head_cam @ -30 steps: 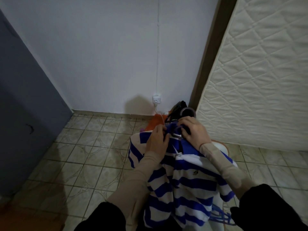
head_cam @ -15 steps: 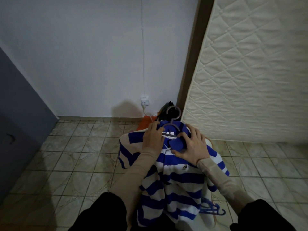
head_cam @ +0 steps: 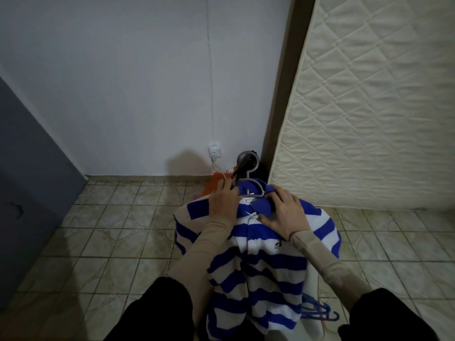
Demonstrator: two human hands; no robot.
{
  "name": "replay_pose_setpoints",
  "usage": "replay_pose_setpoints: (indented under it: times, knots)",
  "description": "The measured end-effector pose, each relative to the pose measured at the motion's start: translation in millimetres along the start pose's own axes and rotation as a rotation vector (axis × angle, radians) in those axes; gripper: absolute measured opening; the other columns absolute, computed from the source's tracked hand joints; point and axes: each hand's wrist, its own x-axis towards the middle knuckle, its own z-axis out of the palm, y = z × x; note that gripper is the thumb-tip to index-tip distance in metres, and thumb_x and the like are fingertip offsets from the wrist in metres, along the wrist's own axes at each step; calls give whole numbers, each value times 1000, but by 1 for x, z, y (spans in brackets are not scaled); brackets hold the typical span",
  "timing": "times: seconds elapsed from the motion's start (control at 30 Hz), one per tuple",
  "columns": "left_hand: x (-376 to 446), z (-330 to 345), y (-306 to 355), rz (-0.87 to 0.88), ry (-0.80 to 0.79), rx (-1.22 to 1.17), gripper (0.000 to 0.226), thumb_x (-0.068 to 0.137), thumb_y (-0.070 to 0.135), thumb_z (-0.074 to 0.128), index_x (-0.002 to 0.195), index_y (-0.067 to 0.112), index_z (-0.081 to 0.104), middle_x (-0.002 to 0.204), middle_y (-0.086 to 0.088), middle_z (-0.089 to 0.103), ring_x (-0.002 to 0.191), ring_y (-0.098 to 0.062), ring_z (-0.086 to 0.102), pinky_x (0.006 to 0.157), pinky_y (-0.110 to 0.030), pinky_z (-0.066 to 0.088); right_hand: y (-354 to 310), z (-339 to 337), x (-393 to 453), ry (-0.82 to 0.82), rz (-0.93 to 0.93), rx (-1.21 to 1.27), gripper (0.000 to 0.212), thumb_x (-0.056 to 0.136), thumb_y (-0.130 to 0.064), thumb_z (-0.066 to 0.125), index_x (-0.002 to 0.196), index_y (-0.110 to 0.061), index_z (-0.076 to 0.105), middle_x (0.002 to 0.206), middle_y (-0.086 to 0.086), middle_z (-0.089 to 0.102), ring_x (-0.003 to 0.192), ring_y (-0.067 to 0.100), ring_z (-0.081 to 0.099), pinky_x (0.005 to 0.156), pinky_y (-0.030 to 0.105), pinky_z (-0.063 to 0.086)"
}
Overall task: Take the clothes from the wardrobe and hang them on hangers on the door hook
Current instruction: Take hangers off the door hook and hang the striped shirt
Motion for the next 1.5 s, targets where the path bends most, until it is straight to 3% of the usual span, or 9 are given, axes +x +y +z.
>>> replay_pose_setpoints:
  times: [0.13,0.3,0.7,0.83,0.97,1.17,1.27,1.4,1.5]
  knots:
    - [3,-1,-8,-76,46,19,12,82,17,64,87,6,66,109,-9,58,101,-27,52,79,-34,46,-8,1,15,4,-7,-59,53,70,-39,70,112,-10,59,136,12,47,123,29,46,101,44,35]
    - [-3,5,-13,-97,14,-88,21,91,19,52,107,10,62,117,-5,56,109,-21,47,91,-30,39,-21,2,8,110,51,-155,45,55,-36,79,87,-9,62,101,14,58,86,30,58,70,38,51]
    - [5,0,19,164,-49,-322,38,86,3,54,123,10,52,122,-7,53,116,-23,46,101,-35,39,-21,-15,-4,322,616,688,14,79,-2,61,79,-9,49,84,12,58,79,23,51,75,28,39]
    - [26,6,34,307,-148,-324,48,85,0,55,130,14,50,128,-6,50,120,-22,43,104,-31,34,-11,-16,-11,274,841,957,16,83,-4,58,73,-16,54,87,12,62,84,23,55,88,39,47]
    - [45,13,46,364,-261,-336,31,84,-2,53,110,11,66,116,-7,61,109,-22,50,98,-27,36,-8,-10,-13,211,957,1138,18,84,-19,64,71,-21,52,83,10,64,87,32,63,89,51,50]
    - [56,12,50,340,-304,-386,25,87,3,51,102,12,69,103,-8,69,97,-22,62,87,-24,43,-15,-20,1,155,1054,1044,39,74,-51,67,69,-14,55,68,4,64,68,20,62,74,32,53]
    - [60,6,50,325,-337,-462,25,85,-5,52,100,4,69,103,-12,69,98,-23,61,83,-13,39,-15,-26,6,111,1066,1027,32,80,-37,67,60,-14,57,58,3,61,57,17,60,61,27,52]
    - [62,6,48,272,-353,-493,28,85,-9,48,100,2,69,101,-12,68,87,-12,55,67,5,34,-8,-21,2,35,1079,1105,17,77,-11,70,65,-16,59,73,9,65,81,31,67,79,44,56]
    - [62,11,46,254,-409,-550,24,86,-8,50,100,1,67,101,-12,68,89,-12,56,68,-1,38,0,-16,-8,87,1040,1190,18,80,-2,66,72,-16,61,86,9,63,84,28,62,80,47,56]
